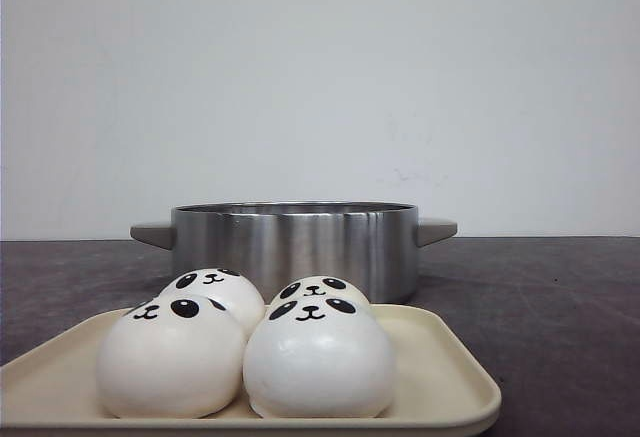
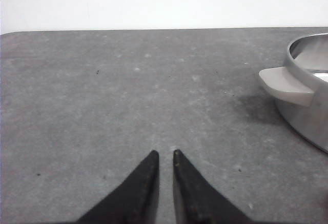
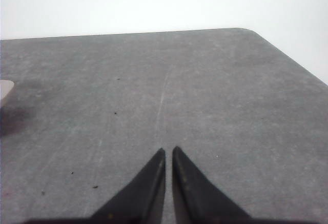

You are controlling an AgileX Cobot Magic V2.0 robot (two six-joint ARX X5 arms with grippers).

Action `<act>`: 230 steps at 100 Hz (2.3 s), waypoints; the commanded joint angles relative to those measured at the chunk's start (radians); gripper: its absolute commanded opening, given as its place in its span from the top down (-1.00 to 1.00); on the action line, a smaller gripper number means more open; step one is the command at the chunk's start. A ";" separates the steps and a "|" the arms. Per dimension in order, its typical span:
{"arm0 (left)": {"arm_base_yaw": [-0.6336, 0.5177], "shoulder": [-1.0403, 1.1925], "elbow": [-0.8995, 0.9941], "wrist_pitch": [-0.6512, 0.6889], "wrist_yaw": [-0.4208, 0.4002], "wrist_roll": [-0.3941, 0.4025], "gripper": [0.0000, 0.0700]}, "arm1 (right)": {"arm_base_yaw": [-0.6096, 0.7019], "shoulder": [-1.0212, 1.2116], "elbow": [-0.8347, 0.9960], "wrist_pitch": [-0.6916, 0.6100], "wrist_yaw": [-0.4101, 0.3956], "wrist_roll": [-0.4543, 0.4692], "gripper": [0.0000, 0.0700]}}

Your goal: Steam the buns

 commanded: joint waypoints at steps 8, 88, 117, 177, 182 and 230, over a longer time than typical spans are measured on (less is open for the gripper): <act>0.001 0.000 -0.018 -0.004 -0.002 0.006 1.00 | 0.000 0.000 -0.002 0.003 0.001 -0.004 0.93; 0.001 0.000 -0.013 -0.002 0.020 -0.238 1.00 | 0.001 0.000 -0.001 0.198 -0.182 0.263 0.94; -0.002 0.077 0.223 -0.023 0.171 -0.286 0.99 | 0.001 0.055 0.241 0.075 -0.220 0.219 0.99; -0.003 0.584 0.876 -0.266 0.352 -0.252 -0.59 | 0.005 0.478 0.842 -0.230 -0.495 0.097 -0.70; -0.003 0.584 0.876 -0.298 0.354 -0.252 -0.59 | 0.010 0.495 0.843 -0.230 -0.505 0.097 -0.72; -0.220 0.584 0.876 -0.412 0.340 -0.159 -0.59 | 0.584 1.008 1.103 -0.431 -0.155 0.128 -0.80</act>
